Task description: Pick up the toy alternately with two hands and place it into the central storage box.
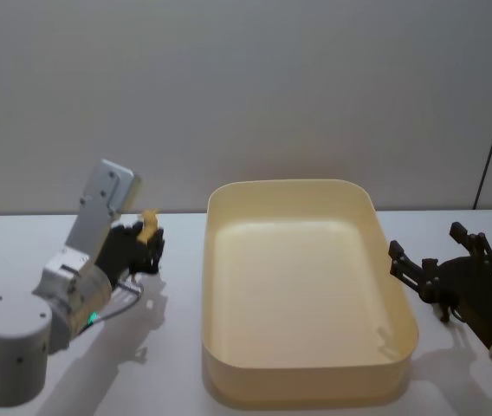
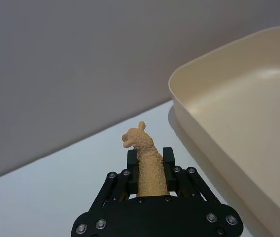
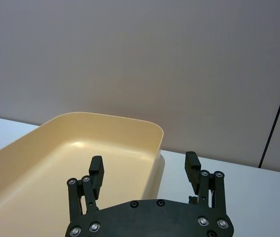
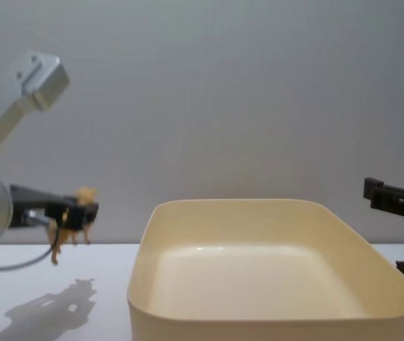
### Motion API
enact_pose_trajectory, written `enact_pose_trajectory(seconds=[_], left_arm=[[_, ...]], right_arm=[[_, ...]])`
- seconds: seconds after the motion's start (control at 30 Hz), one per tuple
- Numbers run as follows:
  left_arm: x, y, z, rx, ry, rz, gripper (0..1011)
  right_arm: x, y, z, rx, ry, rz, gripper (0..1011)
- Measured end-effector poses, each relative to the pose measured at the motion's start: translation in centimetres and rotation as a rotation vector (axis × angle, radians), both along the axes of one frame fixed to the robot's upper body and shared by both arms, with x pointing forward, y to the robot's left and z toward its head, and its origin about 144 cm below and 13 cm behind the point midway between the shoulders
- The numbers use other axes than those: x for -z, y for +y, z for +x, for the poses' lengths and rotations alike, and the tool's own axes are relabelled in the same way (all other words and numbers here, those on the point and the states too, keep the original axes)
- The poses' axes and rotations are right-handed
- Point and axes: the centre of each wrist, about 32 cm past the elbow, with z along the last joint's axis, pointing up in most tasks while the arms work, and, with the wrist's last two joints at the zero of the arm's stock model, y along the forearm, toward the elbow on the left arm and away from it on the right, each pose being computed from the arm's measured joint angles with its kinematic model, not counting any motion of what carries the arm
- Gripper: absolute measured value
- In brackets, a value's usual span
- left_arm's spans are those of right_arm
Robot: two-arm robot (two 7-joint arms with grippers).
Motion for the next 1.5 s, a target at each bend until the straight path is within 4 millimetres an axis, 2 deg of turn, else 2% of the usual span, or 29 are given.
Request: enact_pose_trajectory(seconds=[0.33, 0.7, 0.83, 1.1, 1.37, 1.5], left_arm=[[-2.4, 0.1, 1.7, 0.026, -0.09, -0.045, 276], [-3.7, -0.6, 3.8, 0.135, -0.1, -0.097, 276], [-3.8, -1.0, 4.7, 0.179, -0.096, -0.107, 276], [-3.8, -2.7, 7.9, 0.279, -0.089, -0.106, 276], [-3.3, -4.3, 9.6, 0.323, -0.087, -0.089, 278], [-3.2, -4.8, 10.0, 0.338, -0.087, -0.082, 383]], right_arm=[[0.0, 0.0, 0.0, 0.0, 0.0, 0.0, 1001], [0.0, 0.0, 0.0, 0.0, 0.0, 0.0, 1001], [0.0, 0.0, 0.0, 0.0, 0.0, 0.0, 1001], [0.0, 0.0, 0.0, 0.0, 0.0, 0.0, 1001], [0.0, 0.0, 0.0, 0.0, 0.0, 0.0, 1001], [0.0, 0.0, 0.0, 0.0, 0.0, 0.0, 1001]])
